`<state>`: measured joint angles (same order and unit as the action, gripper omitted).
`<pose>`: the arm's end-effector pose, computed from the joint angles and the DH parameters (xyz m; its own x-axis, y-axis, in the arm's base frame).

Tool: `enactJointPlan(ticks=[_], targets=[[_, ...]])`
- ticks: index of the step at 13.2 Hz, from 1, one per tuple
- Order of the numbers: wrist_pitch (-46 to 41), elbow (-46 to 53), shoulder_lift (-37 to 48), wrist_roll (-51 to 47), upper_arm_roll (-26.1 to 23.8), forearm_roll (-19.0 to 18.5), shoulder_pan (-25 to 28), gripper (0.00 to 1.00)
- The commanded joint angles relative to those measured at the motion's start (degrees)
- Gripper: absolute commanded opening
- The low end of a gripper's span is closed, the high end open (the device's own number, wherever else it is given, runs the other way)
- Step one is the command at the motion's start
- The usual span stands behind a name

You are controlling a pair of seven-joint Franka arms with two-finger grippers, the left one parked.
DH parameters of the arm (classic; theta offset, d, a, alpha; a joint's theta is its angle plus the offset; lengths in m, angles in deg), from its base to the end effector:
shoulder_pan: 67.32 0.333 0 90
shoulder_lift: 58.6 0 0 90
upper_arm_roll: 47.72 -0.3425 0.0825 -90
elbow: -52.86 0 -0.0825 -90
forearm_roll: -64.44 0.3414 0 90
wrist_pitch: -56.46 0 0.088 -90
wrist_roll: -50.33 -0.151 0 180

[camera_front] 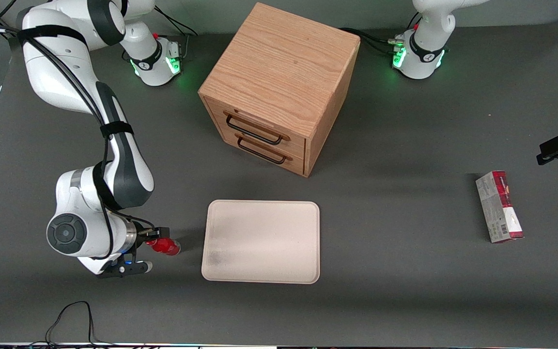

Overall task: Place coke bottle on tray
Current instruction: 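Close the right gripper around the bottle's cap end, then lift the bottle and carry it toward the white tray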

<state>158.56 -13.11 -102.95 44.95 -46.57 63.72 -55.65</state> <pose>0.7003 0.1323 0.3171 0.9857 0.0941 -0.1399 0.1004 -0.9942 0.0391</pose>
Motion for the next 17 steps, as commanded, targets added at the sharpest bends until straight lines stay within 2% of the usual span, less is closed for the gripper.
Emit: enactJointPlan(ticks=[1,2,3,10,17], targets=[[0.55,-1.79,1.55,-1.30,0.00,0.28,0.02,0.31],[0.55,-1.79,1.55,-1.30,0.00,0.28,0.02,0.07],[0.46,-1.79,1.55,-1.39,0.00,0.28,0.02,0.00],[-0.76,-1.70,2.77,-1.48,0.17,0.36,-0.07,0.00],[-17.71,-0.48,13.58,-0.42,1.14,0.45,-0.16,0.00]])
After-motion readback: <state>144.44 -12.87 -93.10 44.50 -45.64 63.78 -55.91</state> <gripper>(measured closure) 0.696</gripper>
